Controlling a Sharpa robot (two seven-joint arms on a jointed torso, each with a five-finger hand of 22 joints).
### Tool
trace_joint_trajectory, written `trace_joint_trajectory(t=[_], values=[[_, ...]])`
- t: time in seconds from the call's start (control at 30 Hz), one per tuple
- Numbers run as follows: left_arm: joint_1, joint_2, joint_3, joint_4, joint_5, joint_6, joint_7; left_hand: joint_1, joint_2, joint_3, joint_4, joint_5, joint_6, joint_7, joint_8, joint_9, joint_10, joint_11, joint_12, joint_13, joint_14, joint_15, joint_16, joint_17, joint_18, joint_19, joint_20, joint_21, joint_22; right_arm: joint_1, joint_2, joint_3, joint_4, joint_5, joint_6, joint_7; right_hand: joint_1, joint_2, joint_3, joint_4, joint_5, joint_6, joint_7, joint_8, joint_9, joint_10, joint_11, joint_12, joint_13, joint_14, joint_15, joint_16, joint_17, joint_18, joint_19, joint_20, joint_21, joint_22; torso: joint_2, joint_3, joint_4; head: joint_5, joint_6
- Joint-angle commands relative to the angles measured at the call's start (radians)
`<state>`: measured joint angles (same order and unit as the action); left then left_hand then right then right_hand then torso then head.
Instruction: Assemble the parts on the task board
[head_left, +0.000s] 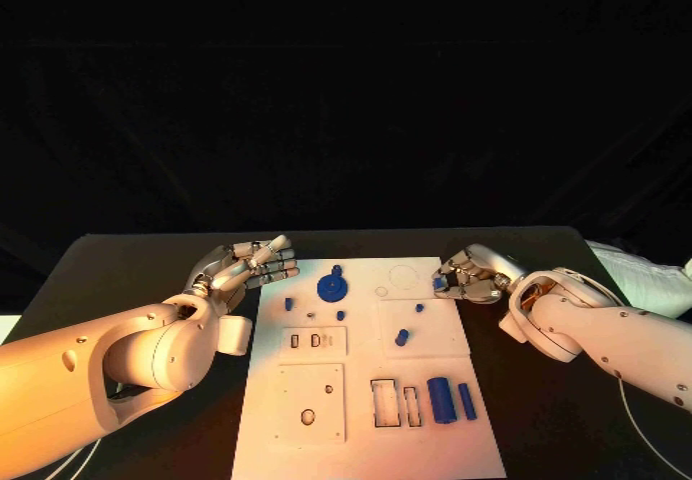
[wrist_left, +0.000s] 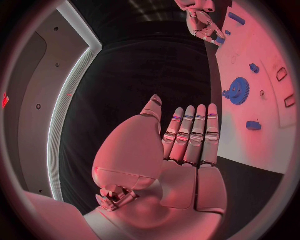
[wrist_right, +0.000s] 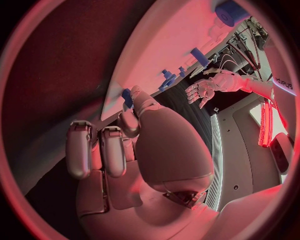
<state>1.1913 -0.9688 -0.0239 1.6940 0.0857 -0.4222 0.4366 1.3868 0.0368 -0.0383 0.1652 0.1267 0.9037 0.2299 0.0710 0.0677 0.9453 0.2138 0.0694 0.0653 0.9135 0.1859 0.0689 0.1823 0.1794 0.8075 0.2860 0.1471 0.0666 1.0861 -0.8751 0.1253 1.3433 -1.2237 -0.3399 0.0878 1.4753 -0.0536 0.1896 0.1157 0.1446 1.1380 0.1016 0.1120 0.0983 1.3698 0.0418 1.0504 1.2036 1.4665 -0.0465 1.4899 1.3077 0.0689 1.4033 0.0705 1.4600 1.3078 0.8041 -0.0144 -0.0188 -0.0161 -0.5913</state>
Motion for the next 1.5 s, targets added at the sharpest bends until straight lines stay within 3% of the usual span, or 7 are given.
trace_joint_trajectory(t=[0.03, 0.23, 0.57, 0.73, 1.0, 1.23, 1.5], values=[[0.001, 0.002, 0.001, 0.001, 0.001, 0.017, 0.005, 0.005, 0.007, 0.001, -0.007, -0.002, -0.002, 0.029, 0.002, 0.002, -0.001, -0.001, 0.002, 0.001, 0.001, -0.004, 0.001, -0.001, -0.001, -0.006, 0.0, -0.005, 0.001, 0.001, -0.005, 0.012, 0.047, -0.003, -0.058, -0.005, 0.005, 0.021, 0.007, 0.003, -0.006, 0.016, -0.006, 0.002, 0.003, 0.026, -0.03, 0.006, -0.001, 0.075, -0.006, 0.005, 0.115, -0.016, 0.0, -0.007, 0.007, 0.029, 0.0, 0.0002, 0.0007, 0.004, 0.001], [0.0, 0.005, 0.001, 0.0, 0.005, 0.018, 0.004, 0.005, 0.007, 0.001, -0.007, -0.002, -0.002, 0.029, 0.002, 0.002, -0.001, -0.001, 0.002, 0.001, 0.001, -0.004, 0.001, -0.001, -0.001, -0.006, 0.0, -0.005, 0.001, 0.001, -0.009, 0.028, 0.163, -0.017, -0.122, -0.058, -0.002, 0.022, 0.01, 0.001, -0.004, 0.018, -0.008, 0.0, 0.004, 0.026, -0.031, 0.002, -0.002, 0.075, -0.006, 0.004, 0.115, -0.016, 0.001, -0.008, 0.007, 0.031, -0.003, -0.0009, 0.0038, 0.011, 0.0], [0.0, 0.016, 0.0, -0.007, 0.009, 0.015, 0.004, 0.005, 0.007, 0.001, -0.007, -0.002, -0.002, 0.029, 0.002, 0.002, -0.001, -0.001, 0.002, 0.001, 0.001, -0.004, 0.001, -0.001, -0.001, -0.006, 0.0, -0.005, 0.001, -0.023, 0.066, 0.027, 0.291, -0.158, -0.094, -0.187, -0.031, 0.022, 0.006, 0.01, -0.02, 0.008, -0.004, -0.01, 0.003, 0.022, -0.028, -0.007, -0.007, 0.072, -0.005, -0.004, 0.1, -0.016, 0.001, -0.007, 0.007, 0.031, -0.01, -0.0095, 0.0115, 0.034, -0.019], [0.0, 0.021, 0.0, -0.012, 0.011, 0.016, 0.005, 0.005, 0.008, 0.001, -0.007, -0.002, -0.002, 0.028, 0.002, 0.002, -0.001, -0.001, 0.002, 0.001, 0.001, -0.004, 0.001, -0.002, -0.001, -0.005, 0.0, -0.005, 0.002, -0.045, 0.121, 0.011, 0.304, -0.231, -0.094, -0.26, -0.034, 0.025, 0.01, 0.008, -0.01, 0.005, -0.003, -0.014, 0.002, 0.021, -0.028, -0.009, -0.007, 0.071, -0.004, -0.006, 0.096, -0.016, 0.001, -0.007, 0.008, 0.032, -0.014, -0.0145, 0.0143, 0.053, -0.039], [0.0, 0.029, 0.001, -0.014, 0.012, 0.017, 0.007, 0.005, 0.008, 0.001, -0.007, -0.002, -0.002, 0.028, 0.002, 0.002, -0.001, -0.001, 0.002, 0.001, 0.001, -0.004, 0.001, -0.002, -0.001, -0.005, 0.0, -0.005, 0.002, -0.069, 0.187, -0.009, 0.307, -0.299, -0.082, -0.361, -0.035, 0.023, 0.016, 0.002, 0.008, 0.007, -0.004, -0.017, 0.003, 0.021, -0.028, -0.009, -0.006, 0.07, -0.005, -0.009, 0.093, -0.017, 0.003, -0.007, 0.009, 0.034, -0.013, -0.0169, 0.0172, 0.051, -0.046], [0.0, 0.029, 0.001, -0.012, 0.013, 0.018, 0.008, 0.005, 0.008, 0.002, -0.007, -0.002, -0.002, 0.028, 0.002, 0.002, -0.001, -0.002, 0.002, 0.001, 0.001, -0.004, 0.001, -0.003, -0.001, -0.005, 0.0, -0.005, 0.002, -0.076, 0.227, -0.024, 0.289, -0.316, -0.07, -0.398, -0.039, 0.02, 0.018, 0.0, 0.015, 0.006, -0.003, -0.019, 0.003, 0.021, -0.028, -0.01, -0.006, 0.07, -0.005, -0.01, 0.09, -0.016, 0.002, -0.007, 0.008, 0.033, -0.012, -0.014, 0.014, 0.051, -0.051], [0.0, 0.032, 0.001, -0.011, 0.013, 0.02, 0.008, 0.005, 0.008, 0.002, -0.007, -0.002, -0.002, 0.028, 0.002, 0.002, -0.001, -0.002, 0.002, 0.001, 0.001, -0.004, 0.001, -0.003, -0.001, -0.005, 0.0, -0.005, 0.002, -0.077, 0.258, -0.033, 0.266, -0.327, -0.047, -0.416, -0.046, 0.016, 0.017, 0.001, 0.019, 0.005, -0.002, -0.021, 0.003, 0.02, -0.027, -0.012, -0.007, 0.069, -0.004, -0.012, 0.087, -0.016, 0.003, -0.007, 0.008, 0.033, -0.013, -0.0141, 0.0173, 0.049, -0.057]])
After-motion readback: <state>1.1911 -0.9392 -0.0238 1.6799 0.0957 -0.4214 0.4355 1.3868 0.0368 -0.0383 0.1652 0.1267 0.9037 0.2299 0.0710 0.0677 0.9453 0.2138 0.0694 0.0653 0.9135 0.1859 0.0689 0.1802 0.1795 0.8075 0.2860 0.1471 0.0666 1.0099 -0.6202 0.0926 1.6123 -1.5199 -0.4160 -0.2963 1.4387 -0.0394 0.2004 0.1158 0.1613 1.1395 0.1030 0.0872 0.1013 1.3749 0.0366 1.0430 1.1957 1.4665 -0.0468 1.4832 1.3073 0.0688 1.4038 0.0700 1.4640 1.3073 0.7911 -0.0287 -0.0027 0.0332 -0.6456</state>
